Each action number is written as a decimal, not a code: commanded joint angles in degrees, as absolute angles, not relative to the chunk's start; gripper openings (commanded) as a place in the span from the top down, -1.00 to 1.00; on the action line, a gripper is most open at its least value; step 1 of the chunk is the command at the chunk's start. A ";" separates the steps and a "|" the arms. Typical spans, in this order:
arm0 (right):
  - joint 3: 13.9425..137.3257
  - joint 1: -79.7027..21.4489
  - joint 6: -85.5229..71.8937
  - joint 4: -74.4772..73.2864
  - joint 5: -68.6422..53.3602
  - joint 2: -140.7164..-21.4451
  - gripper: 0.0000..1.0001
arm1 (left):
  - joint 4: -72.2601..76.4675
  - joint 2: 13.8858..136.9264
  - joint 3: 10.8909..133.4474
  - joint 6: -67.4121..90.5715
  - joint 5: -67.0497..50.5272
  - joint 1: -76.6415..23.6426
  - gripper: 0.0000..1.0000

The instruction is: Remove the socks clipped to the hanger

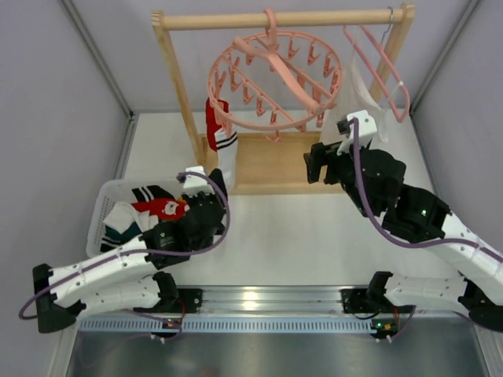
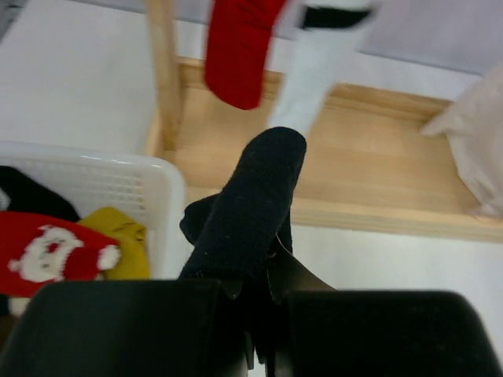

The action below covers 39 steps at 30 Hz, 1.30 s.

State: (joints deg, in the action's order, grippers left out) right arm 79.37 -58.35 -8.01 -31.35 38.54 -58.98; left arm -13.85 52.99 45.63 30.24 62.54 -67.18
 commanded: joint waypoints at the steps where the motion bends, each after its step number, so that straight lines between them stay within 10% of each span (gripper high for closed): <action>1: 77.79 -58.01 -10.46 -30.76 36.83 -55.30 -0.55 | -26.97 47.92 48.07 36.20 58.91 -59.27 1.00; 16: 76.29 -58.01 -11.43 -30.94 34.54 -53.00 -0.58 | -31.90 53.69 46.50 38.05 28.12 -9.77 1.00; 17: 76.03 -58.01 -11.43 -30.85 34.45 -52.82 -0.58 | -31.82 54.14 45.54 38.32 28.30 -8.71 0.82; 18: 75.85 -58.09 -11.34 -30.68 34.45 -52.91 -0.58 | -31.90 54.58 45.18 39.02 28.56 -7.31 0.16; 25: 74.01 -58.09 -11.07 -30.50 35.42 -53.09 -0.61 | -31.90 47.57 42.80 40.08 28.84 -6.68 -0.96; 39: 68.91 -58.01 -13.80 -27.51 32.96 -50.10 -0.69 | 3.39 37.97 35.17 33.24 -12.65 -17.91 -0.96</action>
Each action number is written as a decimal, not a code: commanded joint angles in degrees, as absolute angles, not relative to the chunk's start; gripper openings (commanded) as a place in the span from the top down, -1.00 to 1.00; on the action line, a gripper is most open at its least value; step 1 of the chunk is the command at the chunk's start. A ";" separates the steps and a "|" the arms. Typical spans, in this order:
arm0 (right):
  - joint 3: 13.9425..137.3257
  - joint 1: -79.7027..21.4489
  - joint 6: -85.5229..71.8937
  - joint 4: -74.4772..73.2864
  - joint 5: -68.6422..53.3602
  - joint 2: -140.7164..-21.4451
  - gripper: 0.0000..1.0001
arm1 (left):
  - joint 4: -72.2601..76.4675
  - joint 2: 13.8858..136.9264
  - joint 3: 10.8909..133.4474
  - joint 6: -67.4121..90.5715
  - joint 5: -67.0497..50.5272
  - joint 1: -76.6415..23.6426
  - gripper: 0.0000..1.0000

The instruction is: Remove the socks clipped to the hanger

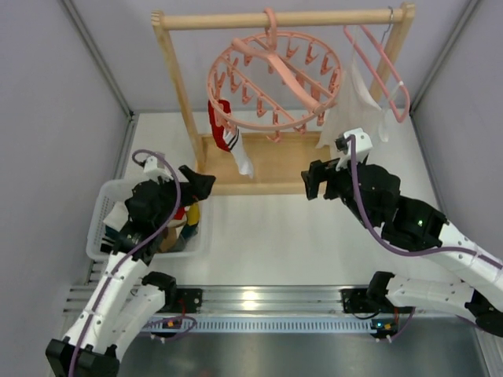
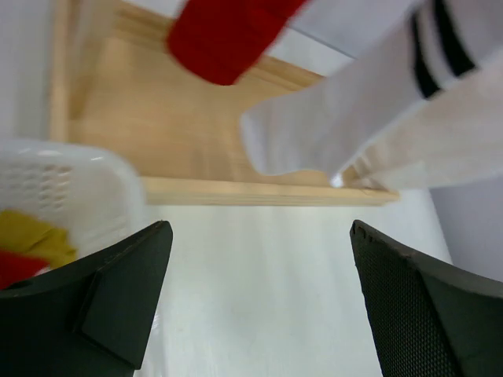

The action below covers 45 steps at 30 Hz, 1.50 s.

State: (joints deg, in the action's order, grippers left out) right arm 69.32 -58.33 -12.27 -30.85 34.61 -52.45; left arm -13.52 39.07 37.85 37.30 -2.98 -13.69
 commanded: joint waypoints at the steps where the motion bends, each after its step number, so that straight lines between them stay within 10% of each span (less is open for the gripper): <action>1: 68.65 -58.09 -13.89 -27.34 31.91 -49.66 -0.69 | 9.52 38.14 34.20 32.61 -12.57 -20.63 -0.96; 23: 66.36 -58.09 -13.27 -22.94 24.43 -50.45 -0.70 | 37.18 65.12 34.62 10.55 2.11 -30.15 -0.78; 28: 66.18 -58.01 -13.09 -22.76 24.00 -51.24 -0.70 | 38.93 68.20 35.86 11.16 1.23 -30.15 -0.05; 33: 66.36 -58.01 -13.10 -22.59 23.12 -51.33 -0.70 | 39.20 70.75 37.70 11.51 1.67 -30.15 0.08; 39: 65.74 -58.01 -13.27 -21.10 21.36 -49.40 -0.70 | 39.11 71.63 37.88 12.74 3.42 -31.02 0.94; 45: 66.00 -58.01 -14.41 -19.60 19.42 -47.02 -0.71 | 39.11 70.58 36.91 11.69 16.25 -40.06 1.00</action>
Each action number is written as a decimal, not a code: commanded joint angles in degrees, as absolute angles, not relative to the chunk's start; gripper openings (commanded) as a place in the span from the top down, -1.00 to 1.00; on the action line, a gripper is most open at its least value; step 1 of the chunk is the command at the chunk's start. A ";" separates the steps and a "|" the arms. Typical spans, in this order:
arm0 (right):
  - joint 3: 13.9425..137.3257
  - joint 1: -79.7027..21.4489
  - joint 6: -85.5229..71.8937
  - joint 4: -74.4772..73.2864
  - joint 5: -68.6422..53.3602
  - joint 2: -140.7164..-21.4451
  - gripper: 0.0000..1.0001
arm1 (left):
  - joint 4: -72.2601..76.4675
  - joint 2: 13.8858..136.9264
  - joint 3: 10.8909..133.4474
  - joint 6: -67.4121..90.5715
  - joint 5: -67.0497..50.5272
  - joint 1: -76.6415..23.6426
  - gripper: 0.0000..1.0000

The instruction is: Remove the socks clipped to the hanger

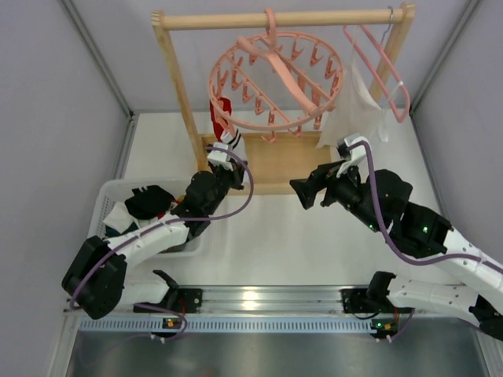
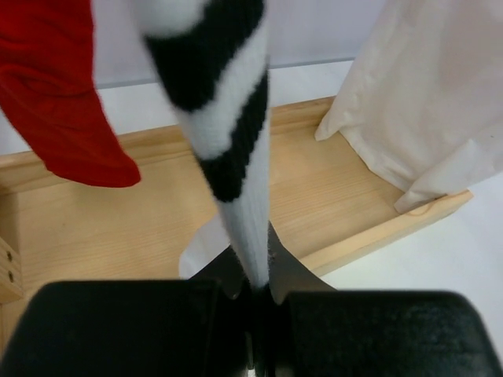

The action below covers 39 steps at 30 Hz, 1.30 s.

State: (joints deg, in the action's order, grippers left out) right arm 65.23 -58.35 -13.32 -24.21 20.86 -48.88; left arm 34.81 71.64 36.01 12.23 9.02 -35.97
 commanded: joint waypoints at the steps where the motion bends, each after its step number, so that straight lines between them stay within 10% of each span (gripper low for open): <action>1: 66.18 -58.09 -14.50 -19.86 19.68 -46.67 -0.71 | 39.20 70.58 37.09 11.34 17.65 -41.21 1.00; 20: 94.37 -58.01 -8.45 -38.30 30.14 -61.86 -0.59 | 38.85 94.91 60.81 -10.98 58.51 -67.75 1.00; 39: 113.20 -59.77 -2.99 -50.36 37.35 -86.13 -0.27 | 38.85 101.78 68.03 -14.68 63.02 -71.19 1.00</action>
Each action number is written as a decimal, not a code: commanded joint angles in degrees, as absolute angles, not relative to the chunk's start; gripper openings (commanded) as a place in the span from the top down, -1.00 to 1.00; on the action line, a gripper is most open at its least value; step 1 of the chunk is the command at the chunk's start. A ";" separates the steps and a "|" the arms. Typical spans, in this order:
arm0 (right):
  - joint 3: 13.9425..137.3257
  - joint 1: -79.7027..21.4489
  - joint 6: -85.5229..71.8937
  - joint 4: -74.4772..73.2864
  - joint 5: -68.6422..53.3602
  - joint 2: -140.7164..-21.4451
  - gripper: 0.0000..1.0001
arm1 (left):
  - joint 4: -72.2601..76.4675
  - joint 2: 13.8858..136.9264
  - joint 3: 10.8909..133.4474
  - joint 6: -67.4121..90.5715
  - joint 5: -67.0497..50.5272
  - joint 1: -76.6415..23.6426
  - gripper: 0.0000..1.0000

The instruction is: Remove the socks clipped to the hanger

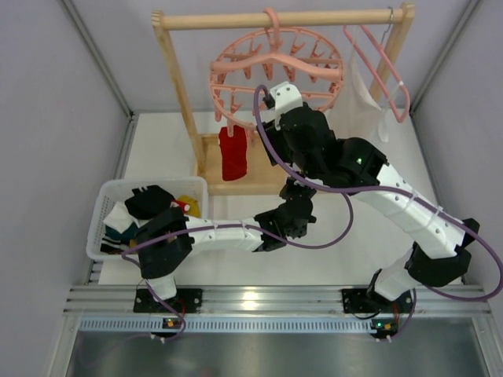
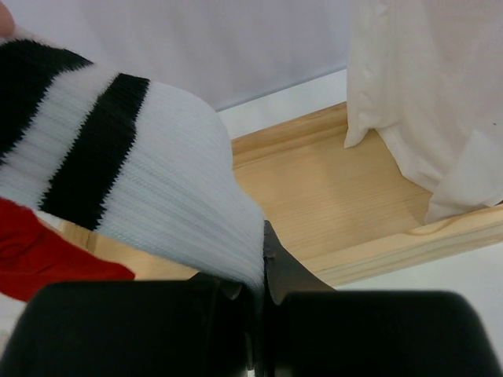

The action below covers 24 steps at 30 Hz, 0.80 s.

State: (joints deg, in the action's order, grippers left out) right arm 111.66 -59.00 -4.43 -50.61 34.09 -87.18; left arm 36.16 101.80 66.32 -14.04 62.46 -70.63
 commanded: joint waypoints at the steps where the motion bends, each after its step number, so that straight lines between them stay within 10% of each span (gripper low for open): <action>1: 112.86 -59.77 -2.64 -49.84 37.79 -86.48 -0.28 | 38.85 101.69 68.03 -14.68 63.02 -71.19 1.00; 24: 103.02 -60.38 1.84 -36.57 43.68 -89.12 -0.26 | 38.85 102.04 68.55 -15.12 62.75 -71.46 1.00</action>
State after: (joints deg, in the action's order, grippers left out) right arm 104.25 -59.64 -0.36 -43.88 39.88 -88.95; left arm 36.12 101.80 66.61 -14.94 62.46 -70.98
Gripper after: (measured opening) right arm 0.636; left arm 0.021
